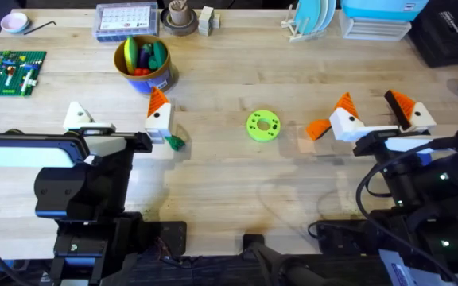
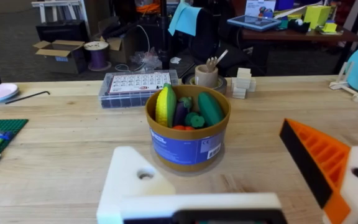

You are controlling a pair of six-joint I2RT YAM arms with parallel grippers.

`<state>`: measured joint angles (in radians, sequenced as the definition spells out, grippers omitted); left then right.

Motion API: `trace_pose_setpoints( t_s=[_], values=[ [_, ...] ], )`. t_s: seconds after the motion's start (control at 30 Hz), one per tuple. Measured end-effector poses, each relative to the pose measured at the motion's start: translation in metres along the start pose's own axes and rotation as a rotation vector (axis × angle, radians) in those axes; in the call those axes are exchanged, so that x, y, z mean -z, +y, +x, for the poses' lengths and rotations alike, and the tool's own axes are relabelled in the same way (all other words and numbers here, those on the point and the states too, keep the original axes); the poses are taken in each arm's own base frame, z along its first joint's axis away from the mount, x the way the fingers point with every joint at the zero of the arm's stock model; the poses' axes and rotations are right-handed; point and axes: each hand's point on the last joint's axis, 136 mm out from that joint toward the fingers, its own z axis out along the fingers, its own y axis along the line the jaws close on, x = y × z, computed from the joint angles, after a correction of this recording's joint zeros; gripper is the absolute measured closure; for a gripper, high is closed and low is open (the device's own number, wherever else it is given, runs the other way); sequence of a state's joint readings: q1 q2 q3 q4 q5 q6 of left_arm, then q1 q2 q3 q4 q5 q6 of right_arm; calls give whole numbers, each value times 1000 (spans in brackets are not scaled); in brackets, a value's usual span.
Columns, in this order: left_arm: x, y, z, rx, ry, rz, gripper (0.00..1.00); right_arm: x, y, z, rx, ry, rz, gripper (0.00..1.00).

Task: Pick up the gripper from the table and insert it into the empty holder that is missing its gripper. Then pick up a screw, insert it into the mounting hole, and use the screwdriver to tighten it. Finally, clean up the table by picking up the vegetable and placing it into the bucket.

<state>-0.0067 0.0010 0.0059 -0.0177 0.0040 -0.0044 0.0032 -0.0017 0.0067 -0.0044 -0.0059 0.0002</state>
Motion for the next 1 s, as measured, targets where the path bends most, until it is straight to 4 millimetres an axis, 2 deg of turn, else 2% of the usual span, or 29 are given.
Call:
trace_pose_setpoints(
  t_s=[0.43,0.57,0.63,0.67,0.77,0.83,0.93,1.0],
  values=[
    [0,-1,1,0,5,5,8,0,0,1,0,5,-2,9],
    [3,-1,18,1,94,8,9,0,2,2,0,9,-9,8],
    [7,-1,19,1,144,6,8,2,5,2,-1,26,-26,8],
    [17,0,12,1,215,2,8,9,9,9,-7,111,-50,14],
    [24,0,-7,1,252,1,8,26,13,26,-19,269,-68,9],
    [28,0,-18,2,293,0,8,40,14,28,-26,355,-73,7],
    [30,-1,-31,10,368,-1,8,62,16,16,-33,432,-81,7],
    [31,-1,-35,13,432,-2,9,69,19,-4,-38,421,-94,7]
  ],
)
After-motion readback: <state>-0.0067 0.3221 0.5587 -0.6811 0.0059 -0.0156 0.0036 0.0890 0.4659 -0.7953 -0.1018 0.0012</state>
